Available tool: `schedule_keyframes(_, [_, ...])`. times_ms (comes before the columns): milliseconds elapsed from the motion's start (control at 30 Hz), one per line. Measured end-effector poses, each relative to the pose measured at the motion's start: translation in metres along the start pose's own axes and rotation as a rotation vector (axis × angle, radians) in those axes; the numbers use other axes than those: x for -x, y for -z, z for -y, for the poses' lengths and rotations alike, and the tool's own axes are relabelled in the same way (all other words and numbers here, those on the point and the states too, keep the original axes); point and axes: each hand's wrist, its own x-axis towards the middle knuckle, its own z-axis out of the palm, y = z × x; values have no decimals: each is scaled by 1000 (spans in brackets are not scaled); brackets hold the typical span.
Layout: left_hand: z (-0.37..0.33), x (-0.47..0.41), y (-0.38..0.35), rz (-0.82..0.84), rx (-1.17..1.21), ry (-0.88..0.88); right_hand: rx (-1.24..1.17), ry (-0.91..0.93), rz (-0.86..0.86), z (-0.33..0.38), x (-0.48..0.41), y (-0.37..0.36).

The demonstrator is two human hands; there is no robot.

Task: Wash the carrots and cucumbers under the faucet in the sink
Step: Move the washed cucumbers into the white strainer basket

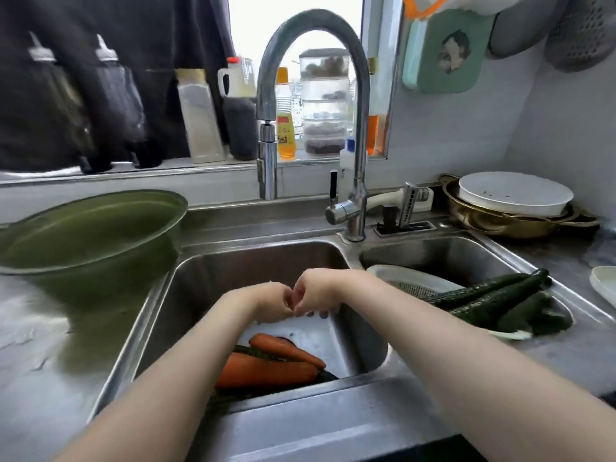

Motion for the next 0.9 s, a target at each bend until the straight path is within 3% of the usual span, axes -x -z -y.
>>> schedule_keyframes(133, [50,5,-20,160,-83,129,220,-80,316,19,-37,-45])
schedule_keyframes(300, [78,4,-31,339,-207,210,370,-79,357,29,-61,-73])
schedule_keyframes(467, [81,-8,-39,336,-176,210,367,-76,374,24,-72,-82])
schedule_keyframes(667, [107,-16,-45,107,32,144,205,-90,272,13,-67,-61])
schedule_keyframes(800, [98,-21,-46,-39,-17,132,206,50,-25,23,-66,-69])
schedule_keyframes(900, [97,-23,-50,-11,43,96,171,70,-63,30,-75,-84])
